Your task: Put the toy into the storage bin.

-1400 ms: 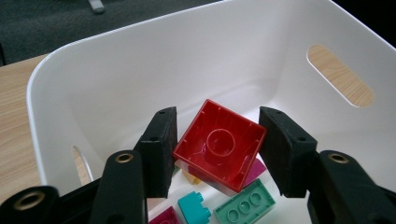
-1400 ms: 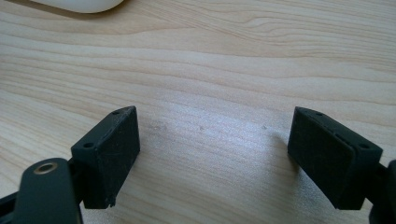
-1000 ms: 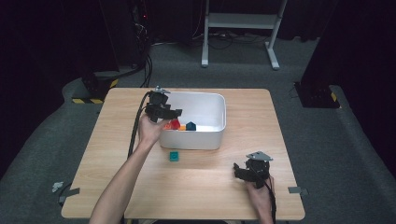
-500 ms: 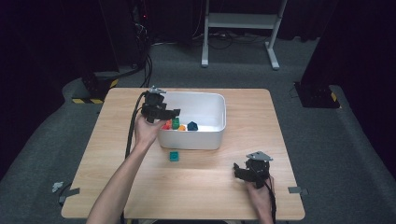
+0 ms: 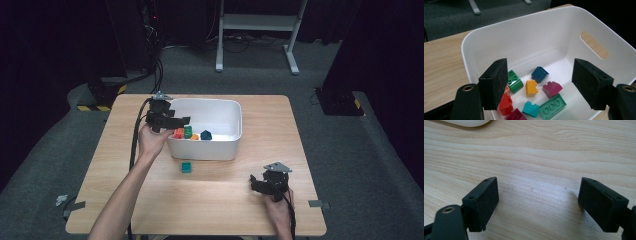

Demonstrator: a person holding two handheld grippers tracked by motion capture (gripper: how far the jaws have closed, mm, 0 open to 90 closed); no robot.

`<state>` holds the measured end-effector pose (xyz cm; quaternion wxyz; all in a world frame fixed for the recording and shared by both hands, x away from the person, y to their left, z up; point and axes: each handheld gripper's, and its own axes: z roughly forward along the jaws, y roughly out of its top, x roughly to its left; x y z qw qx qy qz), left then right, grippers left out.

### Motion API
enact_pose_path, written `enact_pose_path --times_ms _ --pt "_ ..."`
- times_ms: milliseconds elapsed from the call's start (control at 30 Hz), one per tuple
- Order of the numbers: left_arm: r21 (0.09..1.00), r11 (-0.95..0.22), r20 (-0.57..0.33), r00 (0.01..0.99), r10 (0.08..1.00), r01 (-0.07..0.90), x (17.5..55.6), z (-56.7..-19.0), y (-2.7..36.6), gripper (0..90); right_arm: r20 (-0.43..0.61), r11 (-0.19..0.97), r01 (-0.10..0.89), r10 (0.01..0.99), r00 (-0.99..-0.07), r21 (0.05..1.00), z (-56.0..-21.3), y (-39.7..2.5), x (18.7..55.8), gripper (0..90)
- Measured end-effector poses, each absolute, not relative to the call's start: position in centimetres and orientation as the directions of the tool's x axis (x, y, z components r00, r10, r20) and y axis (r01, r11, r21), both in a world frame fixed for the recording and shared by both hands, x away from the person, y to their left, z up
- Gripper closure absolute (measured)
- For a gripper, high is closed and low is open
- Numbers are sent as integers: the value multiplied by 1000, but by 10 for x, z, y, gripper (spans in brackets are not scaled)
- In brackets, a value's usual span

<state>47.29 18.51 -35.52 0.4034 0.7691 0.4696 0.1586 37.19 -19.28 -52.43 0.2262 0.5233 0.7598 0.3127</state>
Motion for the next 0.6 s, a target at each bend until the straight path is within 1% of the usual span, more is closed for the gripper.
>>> enact_pose_path --times_ms 167,433,600 --pt "778 -234 -132 516 847 583 466 -351 188 286 -16 257 654 937 -350 712 -524 -193 372 166" --pt "786 -250 -102 518 849 565 457 -344 192 230 -16 257 654 937 -350 712 -524 -193 372 166" --pt "788 -255 -98 525 846 559 450 -343 192 220 -16 257 654 937 -350 712 -524 -193 372 166"
